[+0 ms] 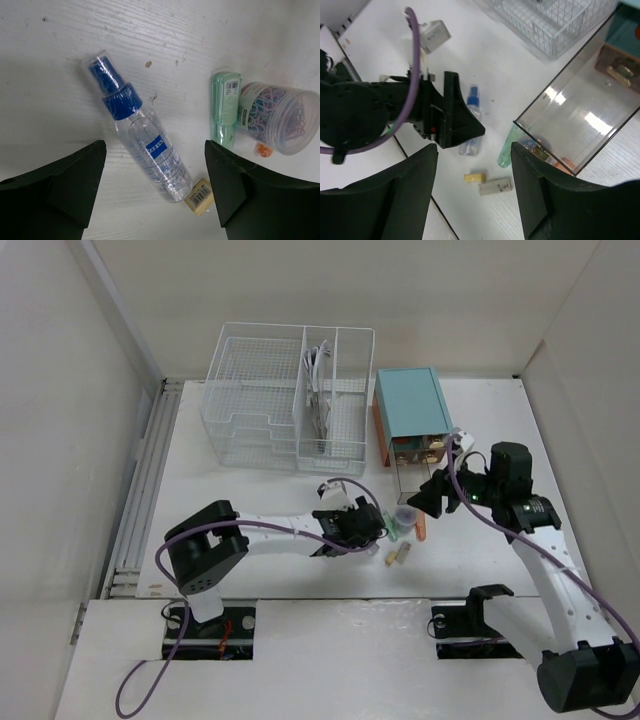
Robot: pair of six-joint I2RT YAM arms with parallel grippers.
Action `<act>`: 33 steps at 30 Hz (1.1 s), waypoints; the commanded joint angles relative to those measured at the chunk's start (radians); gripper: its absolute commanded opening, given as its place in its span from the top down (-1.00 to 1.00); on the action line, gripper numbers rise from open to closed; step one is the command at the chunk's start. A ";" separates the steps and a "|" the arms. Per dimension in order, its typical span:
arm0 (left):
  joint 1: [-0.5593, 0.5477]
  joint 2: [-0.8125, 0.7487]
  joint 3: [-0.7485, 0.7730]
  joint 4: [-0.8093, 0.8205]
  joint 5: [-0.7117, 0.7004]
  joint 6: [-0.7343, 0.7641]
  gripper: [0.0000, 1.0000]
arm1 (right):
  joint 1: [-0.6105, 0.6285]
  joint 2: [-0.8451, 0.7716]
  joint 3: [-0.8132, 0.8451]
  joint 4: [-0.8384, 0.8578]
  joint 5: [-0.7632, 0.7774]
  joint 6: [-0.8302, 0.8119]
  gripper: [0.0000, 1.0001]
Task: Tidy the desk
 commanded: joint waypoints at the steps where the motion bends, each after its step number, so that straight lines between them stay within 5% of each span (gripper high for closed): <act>1: 0.019 0.024 0.049 -0.044 -0.009 -0.010 -0.55 | -0.023 -0.022 0.042 0.050 -0.093 0.019 -0.32; 18: 0.080 0.110 0.077 -0.025 0.031 0.054 -0.52 | -0.074 -0.064 0.031 0.082 -0.113 0.032 -0.42; 23: 0.102 0.151 0.115 -0.034 0.042 0.091 -0.17 | -0.083 -0.099 0.040 0.082 -0.103 0.032 -0.42; 28: 0.102 0.174 0.140 -0.045 0.075 0.122 0.54 | -0.092 -0.119 0.040 0.071 -0.103 0.032 -0.42; 33: 0.091 0.163 0.130 -0.076 0.075 0.151 1.00 | -0.101 -0.150 0.040 0.071 -0.103 0.032 -0.42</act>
